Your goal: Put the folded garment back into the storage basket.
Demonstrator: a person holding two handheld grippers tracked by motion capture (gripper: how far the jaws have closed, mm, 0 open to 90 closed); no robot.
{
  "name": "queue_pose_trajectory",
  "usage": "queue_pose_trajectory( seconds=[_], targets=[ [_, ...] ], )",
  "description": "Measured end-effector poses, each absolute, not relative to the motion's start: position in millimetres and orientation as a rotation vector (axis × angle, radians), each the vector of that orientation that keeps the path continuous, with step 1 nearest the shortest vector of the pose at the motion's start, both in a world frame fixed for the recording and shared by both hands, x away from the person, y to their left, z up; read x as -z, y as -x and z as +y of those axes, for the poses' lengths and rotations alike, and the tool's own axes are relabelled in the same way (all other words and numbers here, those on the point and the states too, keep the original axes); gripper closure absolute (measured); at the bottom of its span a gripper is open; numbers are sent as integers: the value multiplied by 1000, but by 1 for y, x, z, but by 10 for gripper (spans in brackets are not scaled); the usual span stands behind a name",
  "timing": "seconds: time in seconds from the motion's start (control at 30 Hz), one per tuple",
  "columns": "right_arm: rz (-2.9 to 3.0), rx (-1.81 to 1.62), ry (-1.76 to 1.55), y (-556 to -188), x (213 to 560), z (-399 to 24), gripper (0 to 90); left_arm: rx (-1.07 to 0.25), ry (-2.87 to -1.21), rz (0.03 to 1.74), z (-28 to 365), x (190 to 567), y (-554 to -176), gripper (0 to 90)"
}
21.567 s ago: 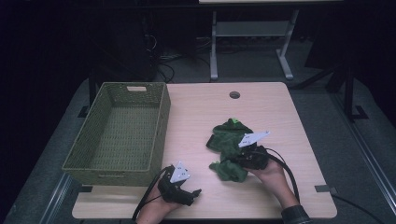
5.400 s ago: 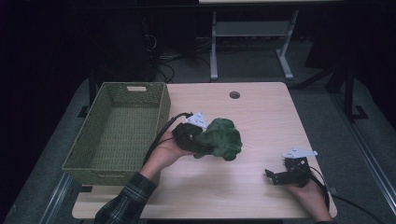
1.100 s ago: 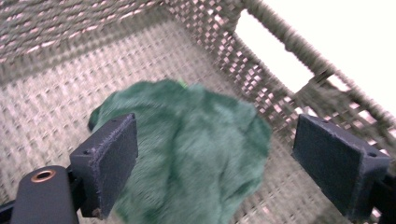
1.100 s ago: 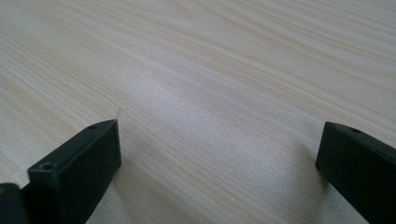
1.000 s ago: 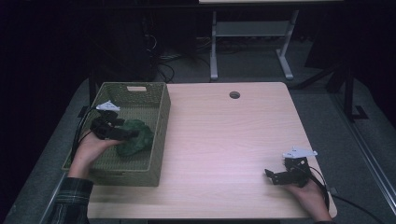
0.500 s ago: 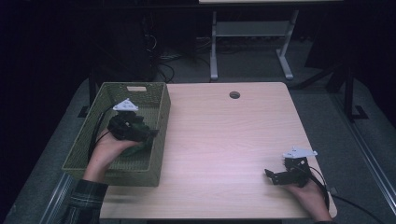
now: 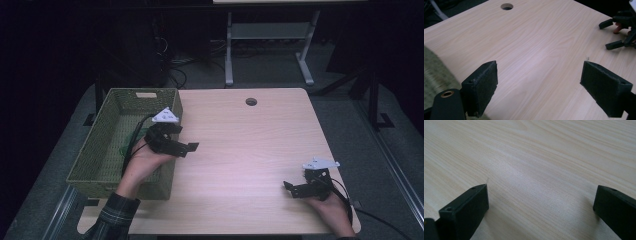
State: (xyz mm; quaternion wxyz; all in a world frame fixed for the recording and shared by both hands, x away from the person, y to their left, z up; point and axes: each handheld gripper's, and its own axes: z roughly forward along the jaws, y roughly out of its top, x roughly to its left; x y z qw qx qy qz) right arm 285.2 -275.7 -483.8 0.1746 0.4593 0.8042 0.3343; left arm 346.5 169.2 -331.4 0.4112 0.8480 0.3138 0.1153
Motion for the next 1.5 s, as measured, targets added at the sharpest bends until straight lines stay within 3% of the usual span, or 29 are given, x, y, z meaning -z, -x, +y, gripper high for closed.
queue_pose_trajectory(
  seconds=[0.6,1.5],
  targets=[
    [2280,-948,-1302,-285,484,-276,0,-275,-2167,720,97,377,-341,136],
    [2280,-950,-1303,-285,484,-275,0,-305,-2253,735,88,474,-337,132]
  ],
)
